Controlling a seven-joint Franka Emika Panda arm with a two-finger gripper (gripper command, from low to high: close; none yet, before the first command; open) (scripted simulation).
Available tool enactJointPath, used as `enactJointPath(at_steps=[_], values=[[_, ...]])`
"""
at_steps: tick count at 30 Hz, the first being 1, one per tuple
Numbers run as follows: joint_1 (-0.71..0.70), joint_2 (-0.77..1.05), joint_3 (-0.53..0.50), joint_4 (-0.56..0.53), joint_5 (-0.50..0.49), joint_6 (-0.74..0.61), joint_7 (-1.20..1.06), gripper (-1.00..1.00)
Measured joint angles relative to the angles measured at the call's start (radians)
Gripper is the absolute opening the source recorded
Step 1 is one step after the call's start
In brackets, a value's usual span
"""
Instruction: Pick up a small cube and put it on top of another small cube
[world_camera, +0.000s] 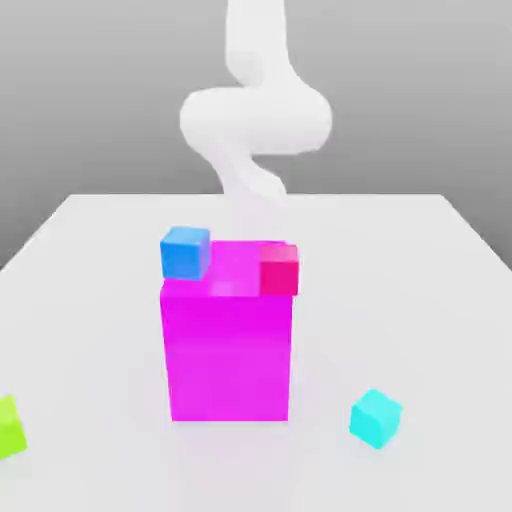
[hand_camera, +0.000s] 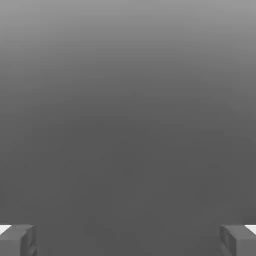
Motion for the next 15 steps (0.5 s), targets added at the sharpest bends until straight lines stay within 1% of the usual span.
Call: enactJointPath(at_steps=[15], values=[[-0.115,0.549,-0.214,-0.018,0.124,0.166,0.048,0.00]])
